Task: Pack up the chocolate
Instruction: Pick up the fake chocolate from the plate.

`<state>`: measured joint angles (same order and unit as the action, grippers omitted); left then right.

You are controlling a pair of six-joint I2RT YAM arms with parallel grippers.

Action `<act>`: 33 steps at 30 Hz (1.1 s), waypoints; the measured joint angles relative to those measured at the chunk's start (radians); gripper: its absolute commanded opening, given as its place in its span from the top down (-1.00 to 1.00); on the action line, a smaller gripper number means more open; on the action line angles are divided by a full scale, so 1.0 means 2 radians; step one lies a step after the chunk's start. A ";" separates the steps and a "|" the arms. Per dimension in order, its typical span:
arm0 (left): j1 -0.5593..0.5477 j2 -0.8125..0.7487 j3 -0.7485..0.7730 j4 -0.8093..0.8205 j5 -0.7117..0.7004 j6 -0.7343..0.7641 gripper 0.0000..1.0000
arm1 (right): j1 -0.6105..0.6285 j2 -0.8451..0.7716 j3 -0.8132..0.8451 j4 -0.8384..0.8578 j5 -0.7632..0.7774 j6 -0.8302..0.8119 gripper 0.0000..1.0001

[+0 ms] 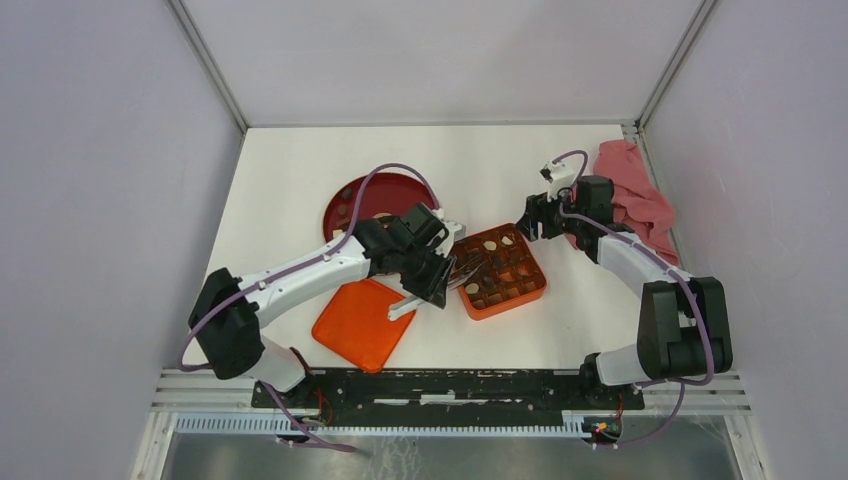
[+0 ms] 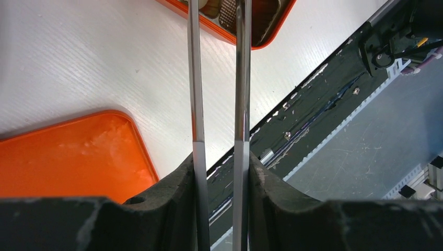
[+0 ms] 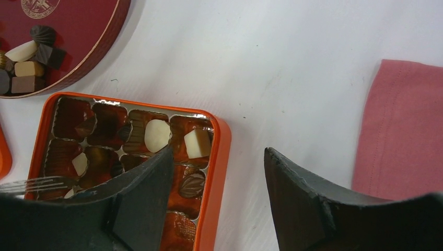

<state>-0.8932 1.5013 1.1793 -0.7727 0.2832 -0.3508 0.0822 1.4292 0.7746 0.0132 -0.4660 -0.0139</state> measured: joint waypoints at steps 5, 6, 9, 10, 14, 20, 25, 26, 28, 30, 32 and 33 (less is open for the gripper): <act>0.020 -0.027 0.003 0.004 -0.010 -0.006 0.39 | -0.005 -0.002 0.002 -0.012 -0.027 -0.029 -0.43; 0.029 -0.035 0.005 0.004 -0.011 -0.009 0.39 | -0.008 -0.003 0.002 -0.017 -0.035 -0.036 -0.43; 0.071 -0.059 0.014 0.001 -0.018 -0.014 0.36 | -0.017 -0.009 0.002 -0.026 -0.050 -0.050 -0.43; 0.094 -0.070 0.017 -0.002 -0.020 -0.014 0.35 | -0.020 -0.011 0.002 -0.028 -0.054 -0.054 -0.43; 0.178 -0.097 0.020 -0.028 -0.033 -0.009 0.31 | -0.026 -0.015 0.002 -0.036 -0.064 -0.066 -0.44; 0.233 -0.076 0.033 -0.105 -0.068 0.030 0.30 | -0.026 -0.017 0.002 -0.039 -0.073 -0.071 -0.44; 0.233 -0.051 0.034 -0.138 -0.086 0.045 0.27 | -0.026 -0.017 0.002 -0.039 -0.082 -0.071 -0.45; 0.233 -0.050 0.034 -0.143 -0.091 0.047 0.27 | -0.026 -0.017 0.002 -0.039 -0.083 -0.071 -0.45; 0.241 -0.050 0.034 -0.152 -0.104 0.055 0.27 | -0.026 -0.017 0.002 -0.038 -0.085 -0.071 -0.45; 0.253 -0.049 0.034 -0.159 -0.112 0.059 0.26 | -0.026 -0.017 0.002 -0.037 -0.087 -0.071 -0.45; 0.273 -0.047 0.034 -0.163 -0.118 0.060 0.26 | -0.026 -0.017 0.002 -0.037 -0.091 -0.070 -0.45; 0.282 -0.046 0.034 -0.164 -0.119 0.060 0.26 | -0.026 -0.017 0.002 -0.037 -0.093 -0.070 -0.46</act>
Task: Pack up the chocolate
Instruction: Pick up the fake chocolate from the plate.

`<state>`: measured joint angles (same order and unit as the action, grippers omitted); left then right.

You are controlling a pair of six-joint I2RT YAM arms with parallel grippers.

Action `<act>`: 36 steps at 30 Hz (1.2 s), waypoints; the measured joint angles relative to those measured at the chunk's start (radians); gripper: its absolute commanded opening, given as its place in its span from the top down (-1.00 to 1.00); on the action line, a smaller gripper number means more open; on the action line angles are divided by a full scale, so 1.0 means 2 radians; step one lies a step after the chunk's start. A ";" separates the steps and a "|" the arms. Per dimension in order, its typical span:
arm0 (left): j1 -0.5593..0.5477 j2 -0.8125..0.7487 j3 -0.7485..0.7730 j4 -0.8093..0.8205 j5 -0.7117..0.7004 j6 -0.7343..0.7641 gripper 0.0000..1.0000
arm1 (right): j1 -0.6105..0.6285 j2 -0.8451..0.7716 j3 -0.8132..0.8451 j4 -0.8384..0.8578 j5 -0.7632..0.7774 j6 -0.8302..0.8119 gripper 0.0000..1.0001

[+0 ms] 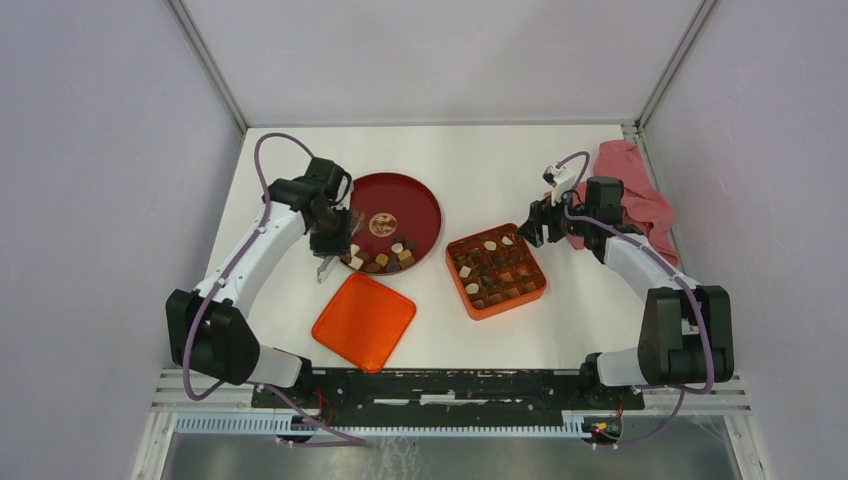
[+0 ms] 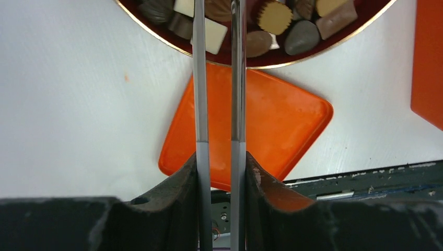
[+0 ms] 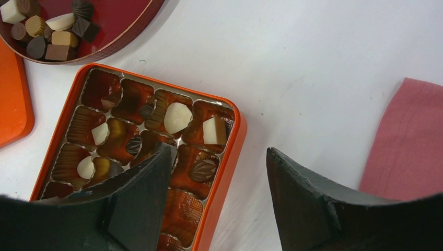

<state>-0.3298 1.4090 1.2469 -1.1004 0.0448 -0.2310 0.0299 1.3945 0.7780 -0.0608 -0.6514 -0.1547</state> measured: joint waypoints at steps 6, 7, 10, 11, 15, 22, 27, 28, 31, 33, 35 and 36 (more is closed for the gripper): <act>0.037 0.018 0.001 0.001 -0.007 -0.002 0.27 | 0.000 0.000 0.000 0.001 -0.002 0.000 -0.46; 0.039 0.022 0.002 0.001 -0.007 -0.002 0.27 | 0.000 0.000 0.000 0.001 -0.002 0.000 -0.46; 0.042 0.030 0.004 0.001 -0.009 -0.003 0.28 | 0.000 0.000 0.000 0.004 -0.002 0.001 -0.46; 0.044 0.031 0.006 -0.001 -0.009 -0.003 0.28 | 0.000 0.000 0.000 0.005 -0.002 0.002 -0.46; 0.055 0.041 0.036 -0.011 -0.014 0.000 0.26 | 0.000 0.002 0.000 0.008 -0.005 0.003 -0.46; 0.062 0.092 0.085 -0.022 -0.039 0.066 0.24 | 0.000 0.005 0.000 0.008 -0.011 0.005 -0.47; 0.063 0.122 0.088 -0.032 -0.040 0.099 0.23 | 0.000 0.005 0.000 0.008 -0.011 0.005 -0.47; 0.063 0.125 0.089 -0.033 -0.041 0.101 0.23 | 0.000 0.005 0.000 0.008 -0.011 0.005 -0.47; 0.064 0.127 0.092 -0.035 -0.049 0.108 0.22 | 0.000 0.006 0.000 0.008 -0.011 0.005 -0.47; 0.066 0.127 0.094 -0.036 -0.052 0.109 0.22 | 0.000 0.007 0.000 0.008 -0.011 0.005 -0.47; 0.069 0.127 0.094 -0.036 -0.055 0.109 0.22 | 0.000 0.008 0.000 0.008 -0.011 0.005 -0.47; 0.071 0.127 0.094 -0.036 -0.057 0.109 0.21 | 0.000 0.008 0.000 0.009 -0.011 0.005 -0.47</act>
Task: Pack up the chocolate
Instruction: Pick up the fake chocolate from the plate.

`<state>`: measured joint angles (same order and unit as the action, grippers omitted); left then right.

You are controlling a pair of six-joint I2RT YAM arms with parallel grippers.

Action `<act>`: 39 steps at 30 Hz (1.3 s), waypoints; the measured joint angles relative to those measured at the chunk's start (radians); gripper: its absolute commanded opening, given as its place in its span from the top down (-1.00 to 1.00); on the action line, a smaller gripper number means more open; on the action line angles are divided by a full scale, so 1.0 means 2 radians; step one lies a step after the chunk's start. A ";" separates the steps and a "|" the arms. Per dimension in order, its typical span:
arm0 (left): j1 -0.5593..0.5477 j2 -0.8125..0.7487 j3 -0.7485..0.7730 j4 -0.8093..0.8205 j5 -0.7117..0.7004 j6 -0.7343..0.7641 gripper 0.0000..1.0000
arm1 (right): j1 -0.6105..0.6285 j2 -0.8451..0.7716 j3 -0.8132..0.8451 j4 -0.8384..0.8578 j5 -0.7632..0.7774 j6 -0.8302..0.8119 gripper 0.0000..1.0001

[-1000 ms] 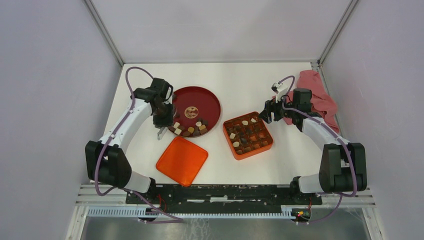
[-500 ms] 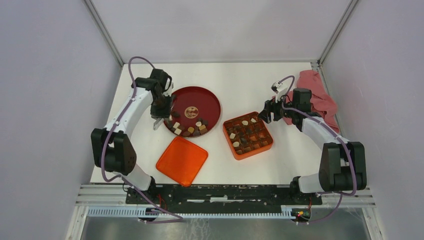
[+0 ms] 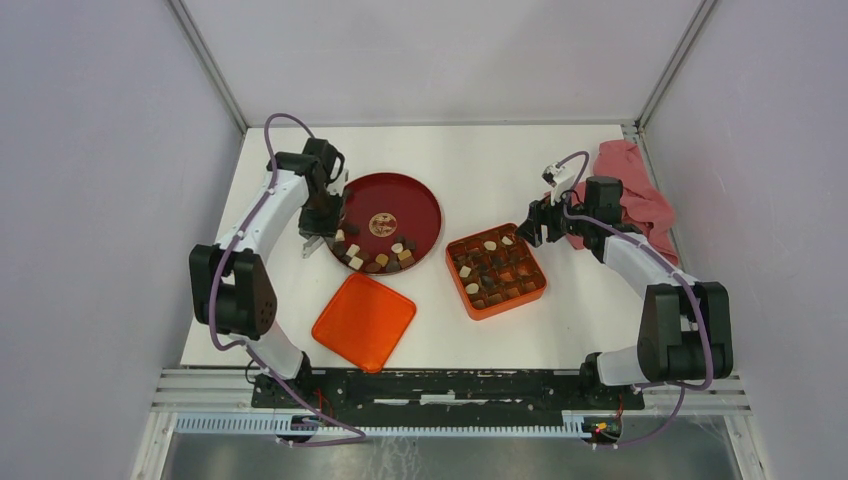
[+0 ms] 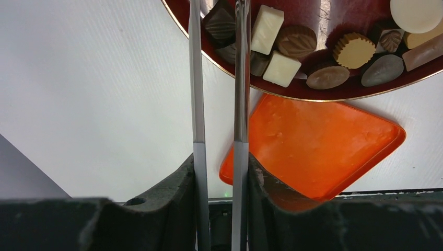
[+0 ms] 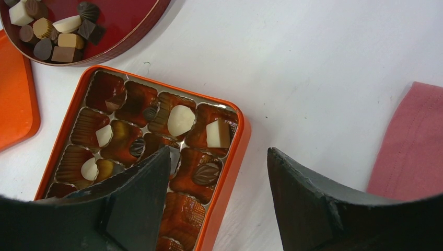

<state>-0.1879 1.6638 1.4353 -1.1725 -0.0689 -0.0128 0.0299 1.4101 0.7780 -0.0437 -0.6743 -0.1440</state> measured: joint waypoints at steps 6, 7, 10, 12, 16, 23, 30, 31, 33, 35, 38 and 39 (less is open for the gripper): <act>0.008 0.000 0.000 0.000 -0.001 0.000 0.21 | 0.000 0.005 0.000 0.001 0.000 0.000 -0.47; 0.009 0.000 0.000 0.000 -0.001 0.000 0.20 | 0.000 0.006 0.000 0.001 0.000 0.000 -0.47; 0.012 0.000 0.000 0.000 -0.001 0.000 0.19 | 0.000 0.006 0.000 0.001 0.000 0.000 -0.47; 0.015 0.000 0.000 0.000 0.000 0.000 0.18 | 0.000 0.006 0.000 0.001 0.000 0.000 -0.47; 0.019 0.000 0.000 0.001 0.002 0.001 0.17 | 0.000 0.006 0.000 0.001 0.000 0.000 -0.47; 0.028 0.000 0.000 0.005 0.017 0.001 0.16 | 0.000 0.006 0.000 0.001 0.000 0.000 -0.47; 0.031 0.000 0.000 0.004 0.048 0.001 0.16 | 0.000 0.006 0.000 0.001 0.000 0.000 -0.48; 0.031 0.000 0.000 0.004 0.050 0.001 0.16 | 0.000 0.006 0.000 0.001 0.000 0.000 -0.48; 0.031 0.000 -0.001 0.004 0.054 0.001 0.16 | 0.000 0.006 0.000 0.001 0.000 0.000 -0.48; 0.031 0.000 -0.002 0.004 0.058 0.001 0.16 | 0.000 0.006 0.000 0.001 0.000 0.000 -0.47; 0.031 0.000 -0.006 0.004 0.057 0.001 0.16 | 0.000 0.006 0.000 0.001 0.000 0.000 -0.48; 0.031 0.000 -0.008 0.004 0.054 0.001 0.16 | 0.000 0.006 0.000 0.001 -0.001 0.000 -0.48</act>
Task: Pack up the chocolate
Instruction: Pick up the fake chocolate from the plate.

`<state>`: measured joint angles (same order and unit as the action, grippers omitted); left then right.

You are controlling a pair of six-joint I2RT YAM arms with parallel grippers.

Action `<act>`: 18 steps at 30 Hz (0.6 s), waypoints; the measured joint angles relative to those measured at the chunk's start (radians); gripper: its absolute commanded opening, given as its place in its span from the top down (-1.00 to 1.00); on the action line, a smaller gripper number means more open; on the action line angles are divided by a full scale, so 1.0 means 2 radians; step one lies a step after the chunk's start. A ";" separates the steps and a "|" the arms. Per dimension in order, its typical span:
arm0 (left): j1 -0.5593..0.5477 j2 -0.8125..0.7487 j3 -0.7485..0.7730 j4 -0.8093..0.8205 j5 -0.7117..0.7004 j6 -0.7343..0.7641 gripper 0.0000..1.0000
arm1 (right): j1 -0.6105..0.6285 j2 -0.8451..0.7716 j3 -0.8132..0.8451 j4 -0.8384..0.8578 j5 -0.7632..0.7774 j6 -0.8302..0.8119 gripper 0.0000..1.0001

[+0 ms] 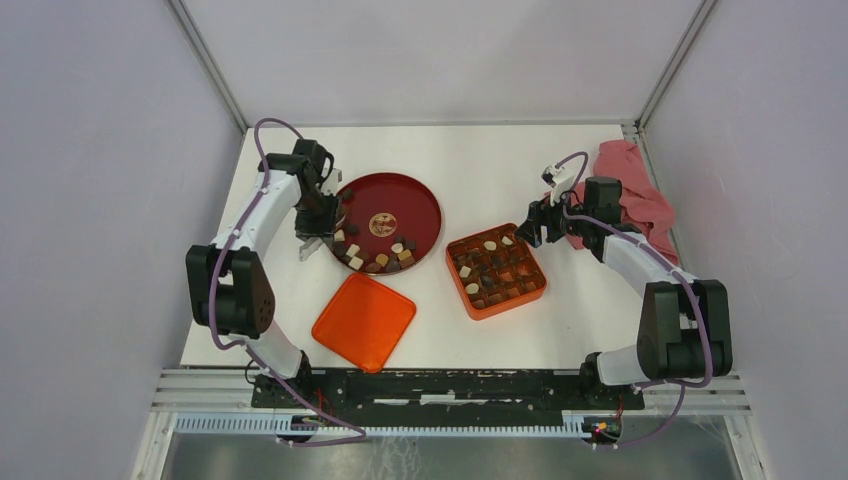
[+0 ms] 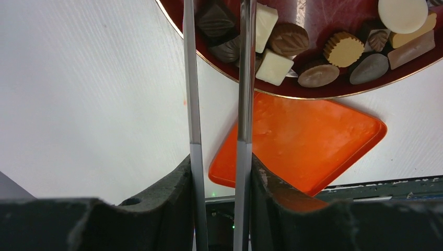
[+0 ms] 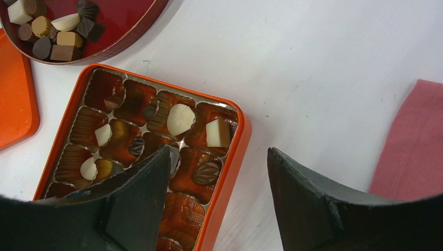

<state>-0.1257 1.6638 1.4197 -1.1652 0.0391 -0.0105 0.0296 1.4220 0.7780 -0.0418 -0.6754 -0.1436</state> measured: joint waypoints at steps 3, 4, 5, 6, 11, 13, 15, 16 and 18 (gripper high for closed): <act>0.000 0.000 0.000 0.000 -0.006 0.000 0.17 | 0.000 0.000 0.000 0.000 -0.001 0.000 -0.48; 0.000 0.000 0.000 0.000 -0.006 0.000 0.17 | 0.000 0.000 0.000 0.000 -0.001 0.000 -0.48; 0.000 0.000 0.002 -0.001 -0.006 0.000 0.17 | 0.000 0.000 0.000 0.000 -0.001 0.000 -0.48; 0.000 0.000 0.004 -0.001 -0.006 0.000 0.17 | 0.000 0.000 0.000 0.000 -0.001 0.000 -0.48; 0.000 0.000 0.024 0.001 -0.001 0.000 0.17 | 0.000 0.000 0.000 0.000 -0.001 0.000 -0.48; 0.001 0.000 0.025 0.003 -0.002 0.000 0.18 | 0.000 0.000 0.000 0.000 -0.001 0.000 -0.48; 0.003 0.000 0.025 0.001 -0.002 0.000 0.18 | 0.000 0.000 0.000 0.000 -0.002 0.000 -0.48; 0.003 0.000 0.025 0.000 -0.002 0.000 0.18 | 0.000 0.000 0.000 0.000 -0.002 0.000 -0.48; 0.004 0.000 0.024 -0.001 -0.004 0.000 0.18 | 0.000 0.000 0.000 0.000 -0.002 0.000 -0.48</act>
<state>-0.1173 1.6642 1.4681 -1.1664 0.0307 -0.0109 0.0299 1.4220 0.7780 -0.0418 -0.6792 -0.1432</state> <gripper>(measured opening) 0.411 0.739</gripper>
